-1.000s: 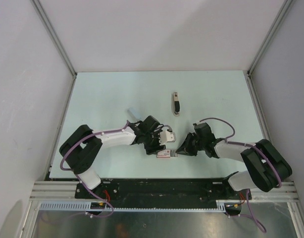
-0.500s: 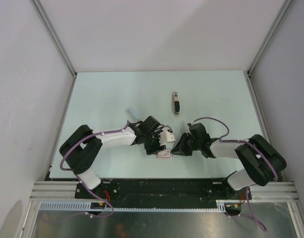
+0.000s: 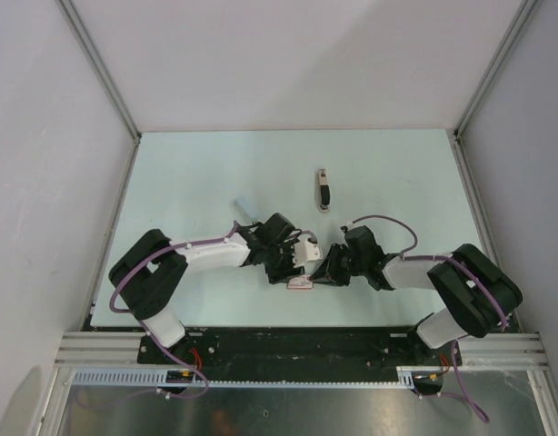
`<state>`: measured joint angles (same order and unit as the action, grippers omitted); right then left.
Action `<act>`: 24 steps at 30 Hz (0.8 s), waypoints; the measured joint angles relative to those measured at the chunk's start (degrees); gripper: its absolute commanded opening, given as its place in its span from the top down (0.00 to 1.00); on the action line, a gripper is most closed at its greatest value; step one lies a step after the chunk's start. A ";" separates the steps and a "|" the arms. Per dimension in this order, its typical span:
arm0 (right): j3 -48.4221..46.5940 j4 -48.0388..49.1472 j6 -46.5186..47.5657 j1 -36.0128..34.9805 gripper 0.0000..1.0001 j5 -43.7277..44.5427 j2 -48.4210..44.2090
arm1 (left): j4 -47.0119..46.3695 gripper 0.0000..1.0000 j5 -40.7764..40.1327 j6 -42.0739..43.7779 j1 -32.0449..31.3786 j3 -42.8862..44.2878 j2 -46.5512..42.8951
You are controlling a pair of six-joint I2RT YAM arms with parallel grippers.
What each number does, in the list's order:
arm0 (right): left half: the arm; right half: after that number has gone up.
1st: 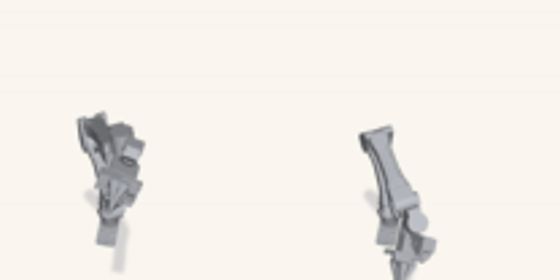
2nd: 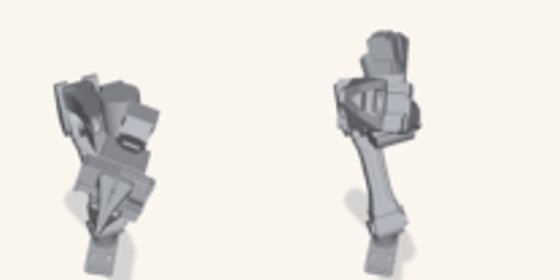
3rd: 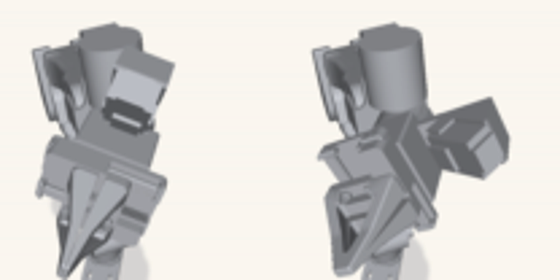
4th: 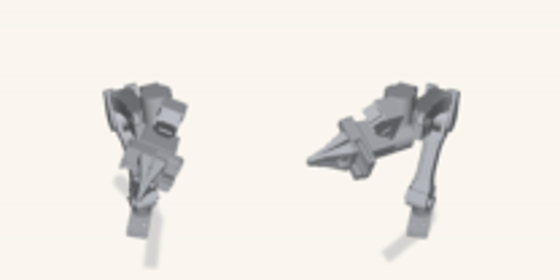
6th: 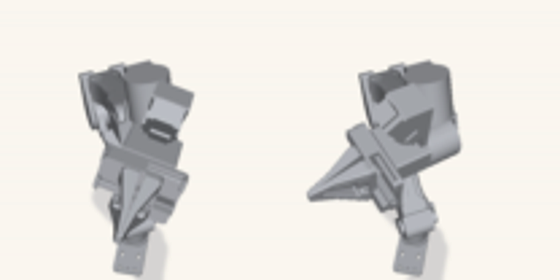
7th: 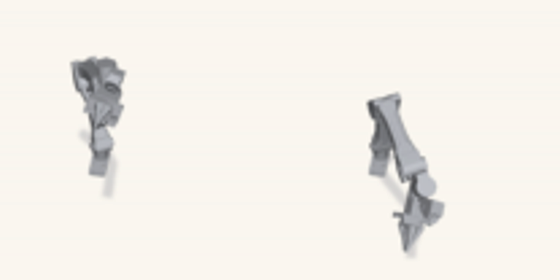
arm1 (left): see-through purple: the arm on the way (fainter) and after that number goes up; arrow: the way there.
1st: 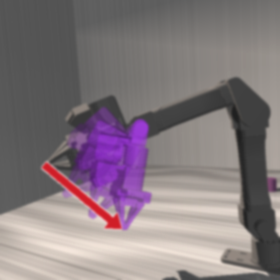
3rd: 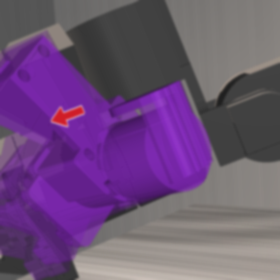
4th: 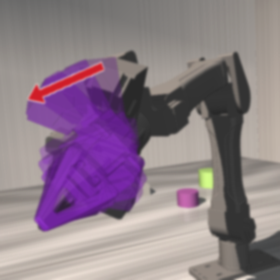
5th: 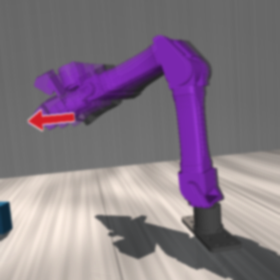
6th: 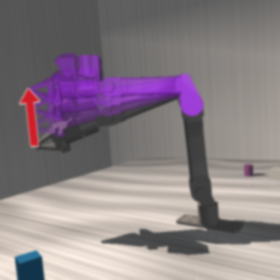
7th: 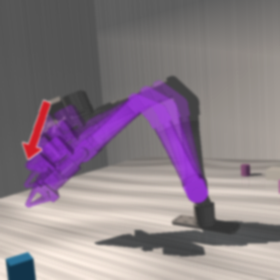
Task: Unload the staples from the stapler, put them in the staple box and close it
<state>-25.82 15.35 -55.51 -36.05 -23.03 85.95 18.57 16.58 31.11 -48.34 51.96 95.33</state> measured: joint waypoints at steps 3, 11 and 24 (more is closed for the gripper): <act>0.00 -0.04 0.04 0.02 0.78 0.02 0.00 | 0.02 0.43 -0.31 -0.02 -0.11 0.00 -0.07; -0.13 -7.48 3.06 3.34 0.21 -0.26 -6.01 | 1.42 0.30 -2.40 -0.22 -0.42 0.85 -0.35; -12.31 -29.03 15.98 11.19 0.01 2.51 -16.02 | 11.72 0.10 -8.33 -3.26 3.50 12.39 -13.64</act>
<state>-38.13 -13.67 -39.53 -24.86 -20.51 69.93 30.28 8.25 27.86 -44.84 64.36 81.69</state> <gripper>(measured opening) 0.992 0.859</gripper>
